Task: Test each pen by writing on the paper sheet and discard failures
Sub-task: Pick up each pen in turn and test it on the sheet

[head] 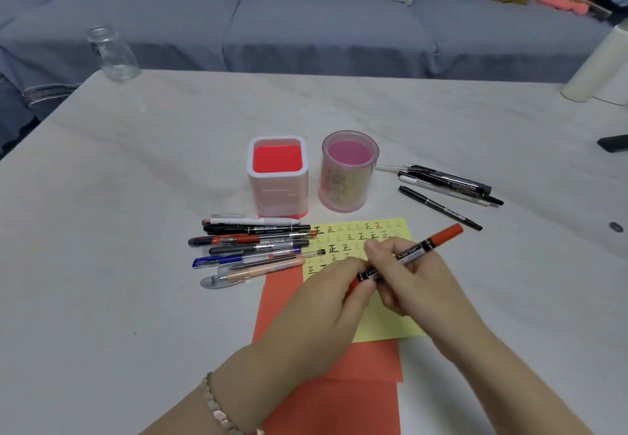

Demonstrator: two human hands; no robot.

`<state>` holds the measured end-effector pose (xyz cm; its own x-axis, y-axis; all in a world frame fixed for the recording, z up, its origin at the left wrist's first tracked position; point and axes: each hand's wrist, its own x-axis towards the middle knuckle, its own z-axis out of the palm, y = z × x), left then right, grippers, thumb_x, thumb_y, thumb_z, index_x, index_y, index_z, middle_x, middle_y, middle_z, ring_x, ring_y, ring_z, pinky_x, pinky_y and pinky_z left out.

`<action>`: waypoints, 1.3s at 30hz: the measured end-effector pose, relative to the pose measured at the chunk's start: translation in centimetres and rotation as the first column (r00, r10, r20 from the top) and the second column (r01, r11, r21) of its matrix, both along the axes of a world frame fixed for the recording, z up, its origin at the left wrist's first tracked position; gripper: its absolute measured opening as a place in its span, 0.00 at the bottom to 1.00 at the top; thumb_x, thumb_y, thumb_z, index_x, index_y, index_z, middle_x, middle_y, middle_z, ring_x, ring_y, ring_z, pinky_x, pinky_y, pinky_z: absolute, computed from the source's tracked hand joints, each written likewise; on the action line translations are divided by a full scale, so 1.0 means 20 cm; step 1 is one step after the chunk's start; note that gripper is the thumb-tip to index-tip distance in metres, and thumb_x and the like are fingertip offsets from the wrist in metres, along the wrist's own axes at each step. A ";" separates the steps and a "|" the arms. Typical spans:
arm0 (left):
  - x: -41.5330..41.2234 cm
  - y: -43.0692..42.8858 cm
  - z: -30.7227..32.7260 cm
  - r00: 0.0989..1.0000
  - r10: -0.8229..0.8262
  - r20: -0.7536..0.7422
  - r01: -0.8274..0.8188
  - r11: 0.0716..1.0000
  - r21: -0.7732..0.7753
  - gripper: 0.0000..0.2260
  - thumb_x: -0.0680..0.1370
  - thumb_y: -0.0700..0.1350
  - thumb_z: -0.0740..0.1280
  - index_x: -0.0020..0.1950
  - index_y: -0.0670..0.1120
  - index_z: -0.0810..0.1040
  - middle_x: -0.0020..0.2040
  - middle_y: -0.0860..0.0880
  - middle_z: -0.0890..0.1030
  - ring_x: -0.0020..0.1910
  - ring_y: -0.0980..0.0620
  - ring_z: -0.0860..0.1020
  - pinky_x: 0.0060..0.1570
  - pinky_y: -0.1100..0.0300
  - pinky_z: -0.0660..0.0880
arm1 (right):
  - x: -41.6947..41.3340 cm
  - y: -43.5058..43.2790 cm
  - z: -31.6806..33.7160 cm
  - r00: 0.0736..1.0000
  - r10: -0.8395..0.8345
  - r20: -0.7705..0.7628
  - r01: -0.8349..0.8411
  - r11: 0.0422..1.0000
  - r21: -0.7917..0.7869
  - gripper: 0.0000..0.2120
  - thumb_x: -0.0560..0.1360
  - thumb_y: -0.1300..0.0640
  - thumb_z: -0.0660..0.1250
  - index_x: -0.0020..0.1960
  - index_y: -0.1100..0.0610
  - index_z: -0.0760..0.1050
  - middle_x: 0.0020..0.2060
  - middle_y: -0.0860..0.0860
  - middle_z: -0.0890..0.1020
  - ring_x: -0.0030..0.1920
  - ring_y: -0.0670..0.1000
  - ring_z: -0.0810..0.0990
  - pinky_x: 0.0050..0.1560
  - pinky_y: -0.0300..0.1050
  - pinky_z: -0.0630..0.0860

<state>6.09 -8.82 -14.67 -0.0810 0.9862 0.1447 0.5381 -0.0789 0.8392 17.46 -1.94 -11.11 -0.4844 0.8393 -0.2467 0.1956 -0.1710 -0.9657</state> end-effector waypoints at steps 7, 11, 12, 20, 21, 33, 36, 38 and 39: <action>0.01 -0.02 -0.02 0.994 0.021 0.112 -0.019 1.000 -0.017 0.14 0.74 0.59 0.55 0.46 0.52 0.73 0.35 0.49 0.76 0.33 0.53 0.71 0.36 0.55 0.69 | -0.06 -0.02 -0.07 0.996 -0.081 -0.045 0.080 0.997 -0.021 0.19 0.79 0.59 0.58 0.30 0.56 0.59 0.17 0.45 0.61 0.19 0.44 0.59 0.21 0.34 0.58; -0.02 -0.02 0.01 0.973 -0.032 0.227 0.061 0.991 -0.119 0.04 0.74 0.55 0.61 0.45 0.57 0.71 0.25 0.57 0.70 0.25 0.59 0.64 0.27 0.66 0.60 | -0.03 -0.04 -0.05 0.994 -0.036 -0.103 0.033 0.999 -0.037 0.15 0.79 0.60 0.57 0.34 0.60 0.63 0.17 0.45 0.62 0.18 0.43 0.58 0.21 0.34 0.57; -0.03 -0.03 0.01 0.979 -0.041 0.200 0.069 0.988 -0.137 0.04 0.74 0.56 0.61 0.45 0.57 0.70 0.25 0.57 0.70 0.25 0.59 0.64 0.27 0.67 0.60 | -0.02 -0.04 -0.06 0.990 -0.053 -0.128 0.048 0.998 -0.043 0.16 0.79 0.60 0.58 0.33 0.60 0.62 0.16 0.46 0.62 0.18 0.43 0.58 0.20 0.33 0.57; -0.22 -0.10 -0.24 0.889 0.214 -0.405 -0.257 0.965 -0.056 0.03 0.80 0.45 0.57 0.47 0.48 0.69 0.44 0.52 0.73 0.44 0.56 0.67 0.44 0.62 0.63 | 0.08 0.00 -0.18 0.938 -0.334 -0.092 0.337 0.941 0.013 0.15 0.79 0.58 0.58 0.33 0.57 0.68 0.15 0.47 0.63 0.18 0.45 0.60 0.22 0.36 0.58; -0.24 -0.10 -0.29 0.855 0.210 -0.474 -0.245 0.970 -0.011 0.05 0.79 0.46 0.56 0.45 0.48 0.70 0.43 0.51 0.74 0.42 0.56 0.66 0.44 0.61 0.63 | 0.08 0.00 -0.20 0.939 -0.337 -0.069 0.339 0.941 0.018 0.13 0.78 0.59 0.58 0.35 0.56 0.70 0.15 0.47 0.64 0.19 0.46 0.61 0.22 0.36 0.59; -0.09 -0.04 -0.35 0.793 0.103 -0.600 -0.053 0.993 0.101 0.23 0.74 0.55 0.59 0.59 0.41 0.77 0.59 0.44 0.78 0.61 0.48 0.72 0.62 0.54 0.62 | 0.10 0.02 -0.25 0.932 -0.322 -0.164 0.315 0.947 -0.069 0.14 0.79 0.61 0.56 0.42 0.60 0.78 0.30 0.57 0.83 0.32 0.52 0.83 0.31 0.37 0.78; -0.08 -0.04 -0.38 0.750 0.017 -0.661 -0.069 0.996 -0.052 0.26 0.73 0.61 0.56 0.63 0.46 0.76 0.65 0.47 0.75 0.66 0.49 0.71 0.66 0.50 0.57 | 0.08 0.02 -0.28 0.944 -0.300 -0.136 0.300 0.954 -0.020 0.12 0.79 0.57 0.59 0.41 0.59 0.78 0.32 0.56 0.84 0.34 0.52 0.84 0.34 0.39 0.79; -0.08 -0.04 -0.40 0.756 0.009 -0.654 -0.083 0.993 -0.083 0.27 0.73 0.62 0.55 0.64 0.48 0.75 0.67 0.48 0.74 0.68 0.49 0.69 0.67 0.49 0.55 | 0.06 0.01 -0.30 0.939 -0.329 -0.103 0.335 0.941 0.048 0.12 0.77 0.57 0.62 0.37 0.59 0.77 0.27 0.53 0.81 0.29 0.50 0.80 0.33 0.38 0.78; -0.08 -0.04 -0.40 0.761 0.011 -0.649 -0.086 0.993 -0.084 0.27 0.73 0.63 0.56 0.65 0.49 0.75 0.67 0.49 0.73 0.68 0.50 0.69 0.68 0.49 0.54 | 0.05 0.01 -0.30 0.932 -0.350 -0.089 0.357 0.931 0.081 0.13 0.76 0.56 0.63 0.35 0.59 0.75 0.24 0.52 0.80 0.27 0.49 0.78 0.31 0.37 0.76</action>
<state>4.41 -9.53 -22.75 -0.0536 0.9954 0.0791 0.9561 0.0282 0.2918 18.49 -1.79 -17.20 -0.1654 0.9771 -0.1337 0.0687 -0.1238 -0.9899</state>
